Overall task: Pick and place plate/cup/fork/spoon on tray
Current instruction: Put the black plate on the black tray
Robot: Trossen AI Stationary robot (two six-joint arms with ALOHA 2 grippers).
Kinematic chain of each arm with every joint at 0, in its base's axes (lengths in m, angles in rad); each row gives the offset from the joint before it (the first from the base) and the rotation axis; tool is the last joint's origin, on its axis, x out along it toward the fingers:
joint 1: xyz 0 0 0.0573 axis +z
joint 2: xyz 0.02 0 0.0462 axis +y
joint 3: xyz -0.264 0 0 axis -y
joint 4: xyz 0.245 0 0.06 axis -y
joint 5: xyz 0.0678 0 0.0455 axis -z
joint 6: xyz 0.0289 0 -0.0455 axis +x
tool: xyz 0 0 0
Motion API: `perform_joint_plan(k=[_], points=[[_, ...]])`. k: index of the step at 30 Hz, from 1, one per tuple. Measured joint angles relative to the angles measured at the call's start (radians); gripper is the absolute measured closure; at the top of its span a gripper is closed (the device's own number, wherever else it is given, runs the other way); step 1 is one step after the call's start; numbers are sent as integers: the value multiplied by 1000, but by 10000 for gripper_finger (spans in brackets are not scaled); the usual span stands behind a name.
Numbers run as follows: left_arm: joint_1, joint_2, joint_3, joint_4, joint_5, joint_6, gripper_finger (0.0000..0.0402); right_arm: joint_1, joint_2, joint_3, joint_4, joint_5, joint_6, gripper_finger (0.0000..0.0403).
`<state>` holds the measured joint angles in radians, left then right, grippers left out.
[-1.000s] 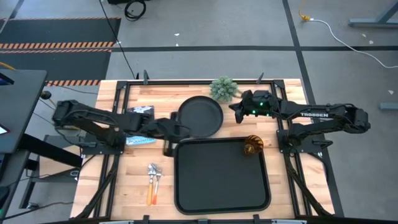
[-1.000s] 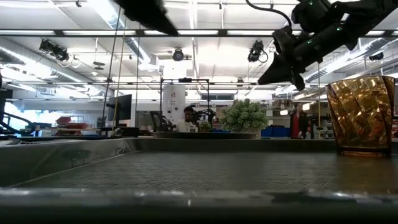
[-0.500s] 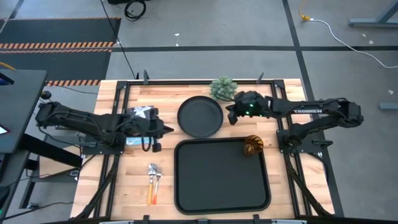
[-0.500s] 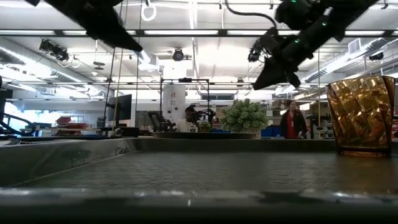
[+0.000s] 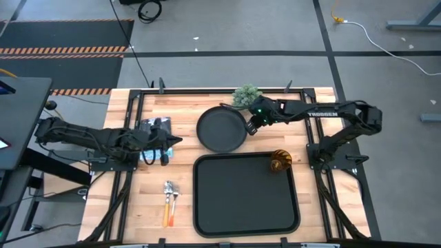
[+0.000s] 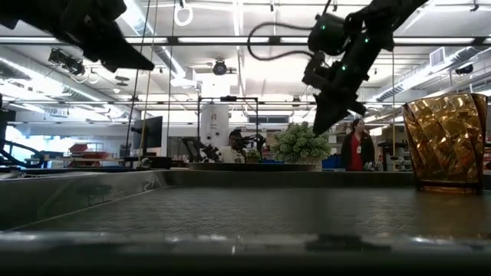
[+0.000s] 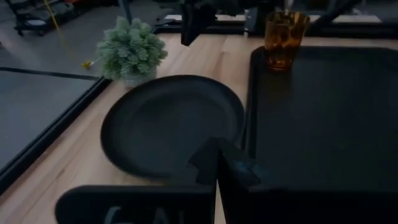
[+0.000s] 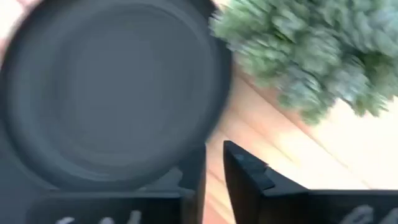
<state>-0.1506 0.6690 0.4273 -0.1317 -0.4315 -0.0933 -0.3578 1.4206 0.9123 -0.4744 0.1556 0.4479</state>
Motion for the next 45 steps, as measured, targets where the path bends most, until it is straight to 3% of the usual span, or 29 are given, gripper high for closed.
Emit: perform_joint_plan(k=[8, 15, 32, 45], points=[[-6, -141, -86, 17, -52, -27, 393, -38, 77, 0, -28, -47, 57, 271], [-6, -269, -138, 27, -55, -26, 393, -44, 101, 0, -37, -58, 74, 245], [-6, -316, -142, -1, -35, -82, 392, -41, 247, -1, 110, -150, 148, 241], [-6, -316, -142, 0, -35, -78, 392, -44, 194, -3, 111, -133, 133, 243]])
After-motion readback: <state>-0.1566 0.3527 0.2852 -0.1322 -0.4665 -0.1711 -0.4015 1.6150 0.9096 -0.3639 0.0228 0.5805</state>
